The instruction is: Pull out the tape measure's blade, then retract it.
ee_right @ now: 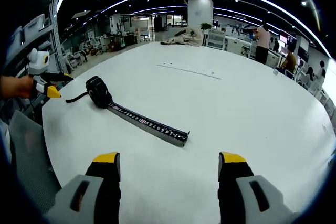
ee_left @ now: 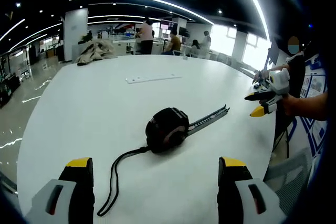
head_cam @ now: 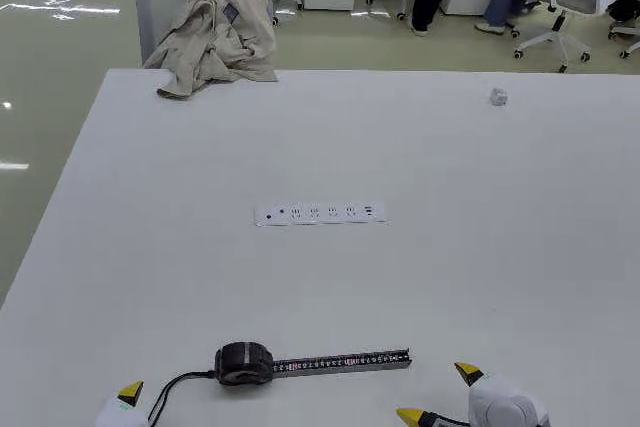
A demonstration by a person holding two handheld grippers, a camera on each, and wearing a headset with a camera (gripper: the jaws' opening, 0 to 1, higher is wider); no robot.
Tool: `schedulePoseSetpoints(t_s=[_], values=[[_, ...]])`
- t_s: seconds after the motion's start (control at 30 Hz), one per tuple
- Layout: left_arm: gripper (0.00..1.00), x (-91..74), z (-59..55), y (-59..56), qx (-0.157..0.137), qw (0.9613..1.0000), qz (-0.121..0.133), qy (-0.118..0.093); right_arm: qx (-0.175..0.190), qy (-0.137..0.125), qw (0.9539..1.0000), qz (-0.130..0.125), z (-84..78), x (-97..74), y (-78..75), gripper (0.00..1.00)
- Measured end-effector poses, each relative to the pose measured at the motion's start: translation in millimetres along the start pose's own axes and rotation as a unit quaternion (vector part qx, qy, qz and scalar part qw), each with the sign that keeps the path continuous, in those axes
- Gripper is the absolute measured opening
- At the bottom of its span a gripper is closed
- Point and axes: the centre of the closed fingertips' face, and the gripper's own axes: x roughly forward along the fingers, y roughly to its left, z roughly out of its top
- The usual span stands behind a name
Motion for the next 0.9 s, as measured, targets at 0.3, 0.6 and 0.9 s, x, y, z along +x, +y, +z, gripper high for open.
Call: schedulePoseSetpoints(t_s=[0.3,0.6,0.9], values=[[1.00,-14.2,-0.1,-4.1,-0.003,1.0000,0.001,-0.004,0.008,-0.015,0.9998,-0.008,6.4,-13.6,5.9,0.82],[1.00,-23.1,-1.0,-6.0,-0.008,1.0000,0.001,-0.006,0.012,-0.025,0.9996,-0.008,6.3,-24.0,18.2,0.86],[1.00,-31.3,-3.2,-4.6,-0.008,1.0000,0.001,-0.003,0.007,-0.021,0.9998,-0.004,-1.6,-37.0,28.9,0.90]])
